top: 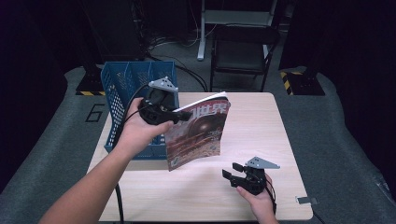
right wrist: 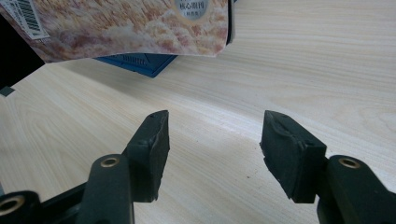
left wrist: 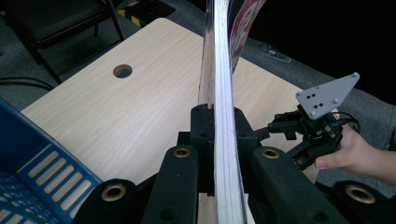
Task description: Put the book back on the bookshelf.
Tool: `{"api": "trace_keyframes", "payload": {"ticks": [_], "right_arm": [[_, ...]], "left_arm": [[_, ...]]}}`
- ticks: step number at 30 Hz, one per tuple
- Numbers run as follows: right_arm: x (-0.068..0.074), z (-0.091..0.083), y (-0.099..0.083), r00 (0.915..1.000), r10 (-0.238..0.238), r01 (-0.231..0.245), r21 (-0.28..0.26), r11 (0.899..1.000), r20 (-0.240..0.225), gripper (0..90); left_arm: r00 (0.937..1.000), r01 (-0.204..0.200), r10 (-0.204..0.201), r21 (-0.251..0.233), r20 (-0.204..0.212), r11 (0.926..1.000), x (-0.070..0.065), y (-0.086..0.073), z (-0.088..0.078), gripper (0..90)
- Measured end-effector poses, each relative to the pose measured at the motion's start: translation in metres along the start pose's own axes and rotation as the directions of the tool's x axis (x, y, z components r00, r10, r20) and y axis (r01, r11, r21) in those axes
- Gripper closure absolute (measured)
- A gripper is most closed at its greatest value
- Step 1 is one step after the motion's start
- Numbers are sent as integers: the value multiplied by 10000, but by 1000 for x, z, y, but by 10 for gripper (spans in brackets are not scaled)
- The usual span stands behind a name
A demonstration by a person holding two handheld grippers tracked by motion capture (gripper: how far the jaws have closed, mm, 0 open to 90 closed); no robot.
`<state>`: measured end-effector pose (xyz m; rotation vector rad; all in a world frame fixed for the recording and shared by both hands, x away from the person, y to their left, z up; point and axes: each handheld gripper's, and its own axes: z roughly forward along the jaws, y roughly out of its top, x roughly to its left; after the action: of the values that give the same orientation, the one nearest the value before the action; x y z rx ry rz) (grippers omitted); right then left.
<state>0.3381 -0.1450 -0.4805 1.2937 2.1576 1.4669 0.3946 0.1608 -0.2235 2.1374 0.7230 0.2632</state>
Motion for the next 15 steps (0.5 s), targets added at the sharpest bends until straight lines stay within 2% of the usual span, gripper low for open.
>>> {"api": "trace_keyframes", "payload": {"ticks": [15], "right_arm": [[0, 0, 0, 10000, 1, -1, -5, 10000, -21, 415]], "left_arm": [[9992, 219, -224, -156, -344, 9996, 10, -3, -18, 841]]}}
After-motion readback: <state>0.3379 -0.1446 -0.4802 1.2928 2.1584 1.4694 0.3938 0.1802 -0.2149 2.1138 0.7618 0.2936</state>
